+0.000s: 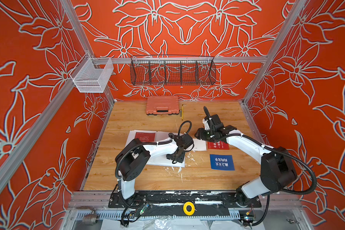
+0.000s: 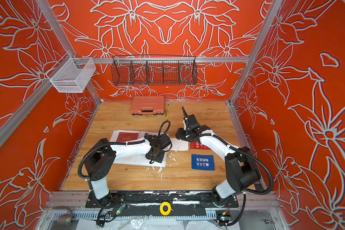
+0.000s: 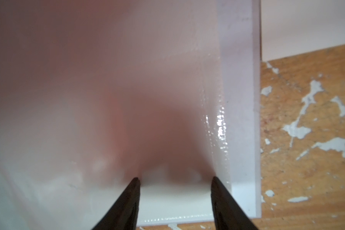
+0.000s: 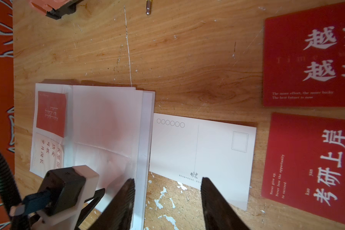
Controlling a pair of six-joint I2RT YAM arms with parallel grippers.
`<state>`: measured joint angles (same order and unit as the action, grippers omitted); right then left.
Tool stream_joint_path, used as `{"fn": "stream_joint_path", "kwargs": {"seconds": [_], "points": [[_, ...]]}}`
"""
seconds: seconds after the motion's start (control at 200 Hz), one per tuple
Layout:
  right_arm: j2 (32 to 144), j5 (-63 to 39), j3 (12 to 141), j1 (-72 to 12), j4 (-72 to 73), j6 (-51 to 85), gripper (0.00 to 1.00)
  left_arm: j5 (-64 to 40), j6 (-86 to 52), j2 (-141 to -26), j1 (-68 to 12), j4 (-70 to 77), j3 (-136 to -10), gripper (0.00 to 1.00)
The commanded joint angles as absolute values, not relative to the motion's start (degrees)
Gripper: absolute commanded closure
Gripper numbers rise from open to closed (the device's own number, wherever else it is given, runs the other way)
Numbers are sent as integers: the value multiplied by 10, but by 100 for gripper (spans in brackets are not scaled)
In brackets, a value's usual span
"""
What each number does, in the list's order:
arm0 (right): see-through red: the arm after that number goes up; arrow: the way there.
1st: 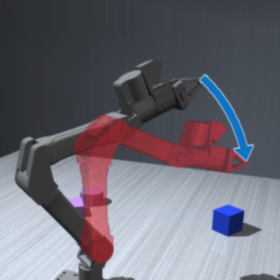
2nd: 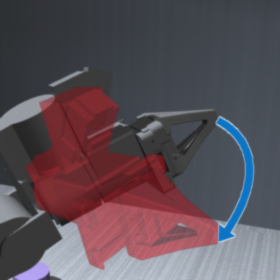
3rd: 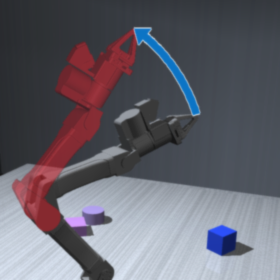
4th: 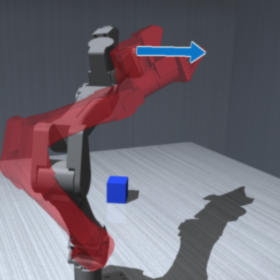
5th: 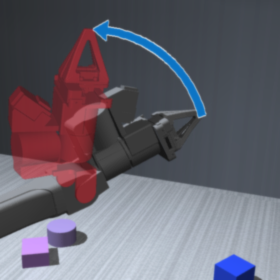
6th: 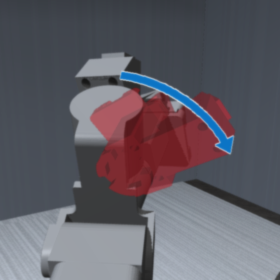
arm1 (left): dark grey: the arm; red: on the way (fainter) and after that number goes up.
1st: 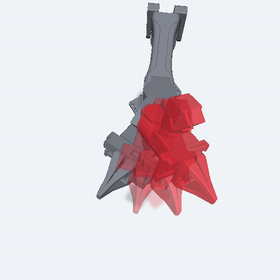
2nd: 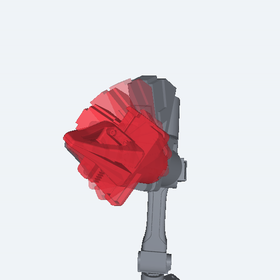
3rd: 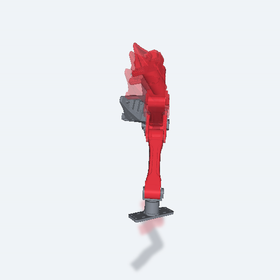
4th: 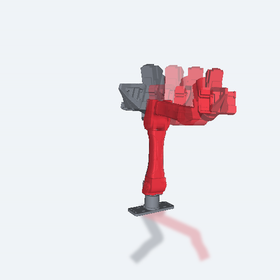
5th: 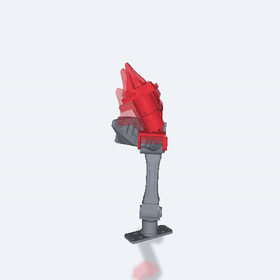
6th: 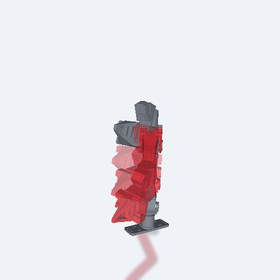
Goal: Place the photos into the photo albums
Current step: Turn the page of the photo album at the center of the board.
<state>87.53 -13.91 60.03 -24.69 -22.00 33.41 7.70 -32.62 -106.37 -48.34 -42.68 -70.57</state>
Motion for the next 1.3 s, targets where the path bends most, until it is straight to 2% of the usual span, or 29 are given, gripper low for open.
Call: {"fn": "stream_joint_path", "kwargs": {"seconds": [0.0,0.24,0.676,1.111,1.296], "points": [[873,-137,597,-245,-221,332,44,83,-332,-1069,-486,-437,-700,46],[872,-136,595,-245,-222,331,45,83,-332,-1067,-486,-436,-697,51],[871,-138,594,-245,-221,334,44,100,-329,-1058,-486,-447,-699,69],[862,-144,595,-245,-223,332,44,170,-336,-1076,-475,-517,-708,66],[859,-163,585,-245,-210,337,44,153,-335,-1034,-472,-491,-701,64]]}}
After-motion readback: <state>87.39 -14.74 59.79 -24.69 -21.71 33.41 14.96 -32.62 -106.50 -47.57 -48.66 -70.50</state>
